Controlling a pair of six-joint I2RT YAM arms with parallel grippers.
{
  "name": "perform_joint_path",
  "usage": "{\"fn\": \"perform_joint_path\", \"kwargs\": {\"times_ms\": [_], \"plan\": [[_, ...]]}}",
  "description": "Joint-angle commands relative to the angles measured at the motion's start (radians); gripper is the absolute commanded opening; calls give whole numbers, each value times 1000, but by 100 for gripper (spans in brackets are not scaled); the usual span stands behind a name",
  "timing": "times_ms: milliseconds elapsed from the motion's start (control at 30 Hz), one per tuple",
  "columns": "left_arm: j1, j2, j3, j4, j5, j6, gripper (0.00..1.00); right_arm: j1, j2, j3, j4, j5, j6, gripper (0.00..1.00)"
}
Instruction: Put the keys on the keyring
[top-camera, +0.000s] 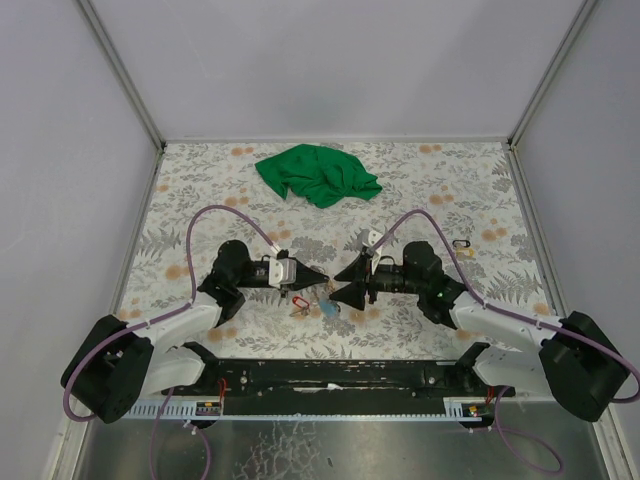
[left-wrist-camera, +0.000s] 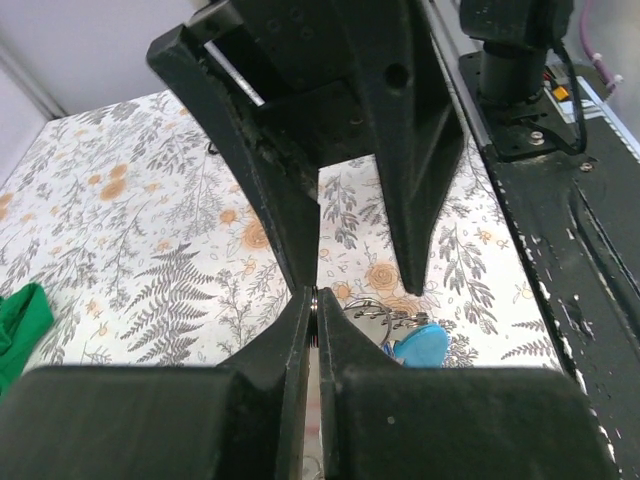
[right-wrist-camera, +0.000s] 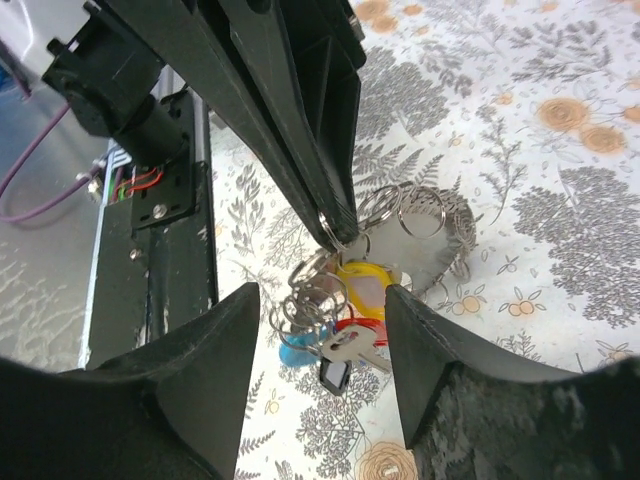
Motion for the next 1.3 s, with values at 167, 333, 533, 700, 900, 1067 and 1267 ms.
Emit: {"fn": "perform_joint_path", "kwargs": {"times_ms": [167, 333, 533, 700, 900, 1067, 1267], "plan": [[-16, -17, -15, 132, -158, -76, 0, 111, -34, 19, -48, 328, 60, 68], [-21, -21, -16, 132, -196, -88, 0, 173, 1, 21, -49, 481, 46, 66], [-30, -22, -12, 130, -229, -105, 0, 206, 47, 19, -4, 578, 32, 50], [-56, -17, -1, 116, -261, -115, 0, 215, 72, 3, 62, 614, 35, 25], [-153, -8, 46, 76, -371, -192, 11, 215, 92, -13, 133, 652, 48, 6], [-261, -12, 103, 63, -501, -347, 20, 214, 108, -43, 217, 704, 65, 0], [-274, -83, 100, 73, -664, -692, 38, 214, 120, -107, 357, 736, 63, 0]]}}
